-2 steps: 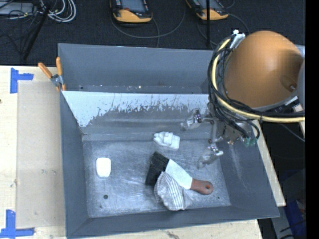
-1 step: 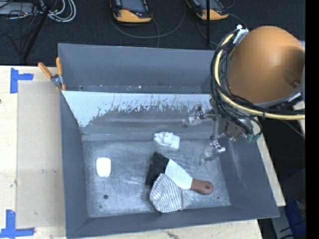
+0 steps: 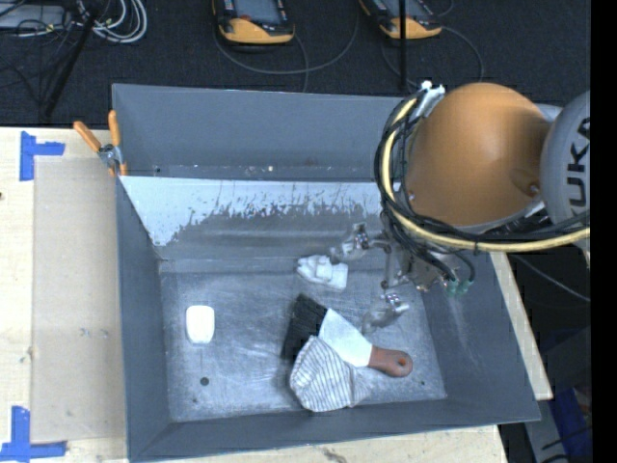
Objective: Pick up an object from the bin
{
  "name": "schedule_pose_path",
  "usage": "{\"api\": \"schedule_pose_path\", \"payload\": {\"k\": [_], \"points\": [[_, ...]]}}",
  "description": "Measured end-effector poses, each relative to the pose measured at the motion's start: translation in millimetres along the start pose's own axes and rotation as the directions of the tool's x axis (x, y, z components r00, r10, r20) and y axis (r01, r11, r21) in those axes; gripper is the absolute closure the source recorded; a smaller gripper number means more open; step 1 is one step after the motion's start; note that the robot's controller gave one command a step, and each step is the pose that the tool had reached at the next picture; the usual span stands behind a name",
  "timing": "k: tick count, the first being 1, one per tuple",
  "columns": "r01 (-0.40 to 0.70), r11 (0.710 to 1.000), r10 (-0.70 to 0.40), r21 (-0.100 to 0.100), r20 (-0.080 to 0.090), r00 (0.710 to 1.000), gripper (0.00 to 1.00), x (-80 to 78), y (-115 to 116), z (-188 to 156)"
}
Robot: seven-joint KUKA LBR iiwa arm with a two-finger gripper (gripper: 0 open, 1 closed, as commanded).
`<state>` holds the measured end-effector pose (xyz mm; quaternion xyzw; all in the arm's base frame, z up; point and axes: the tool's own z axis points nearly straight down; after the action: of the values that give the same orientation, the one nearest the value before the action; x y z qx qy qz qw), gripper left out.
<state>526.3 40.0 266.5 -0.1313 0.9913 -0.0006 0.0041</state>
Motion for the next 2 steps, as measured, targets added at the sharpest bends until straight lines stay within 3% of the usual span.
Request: {"api": "schedule_pose_path", "payload": {"k": [1,2], "points": [[-0.005,1.0,0.005,-0.002,-0.006,1.0,0.0,17.7,33,63],[0.192,0.981,-0.192,-0.006,-0.012,0.981,0.0,23.3,43,81]]}}
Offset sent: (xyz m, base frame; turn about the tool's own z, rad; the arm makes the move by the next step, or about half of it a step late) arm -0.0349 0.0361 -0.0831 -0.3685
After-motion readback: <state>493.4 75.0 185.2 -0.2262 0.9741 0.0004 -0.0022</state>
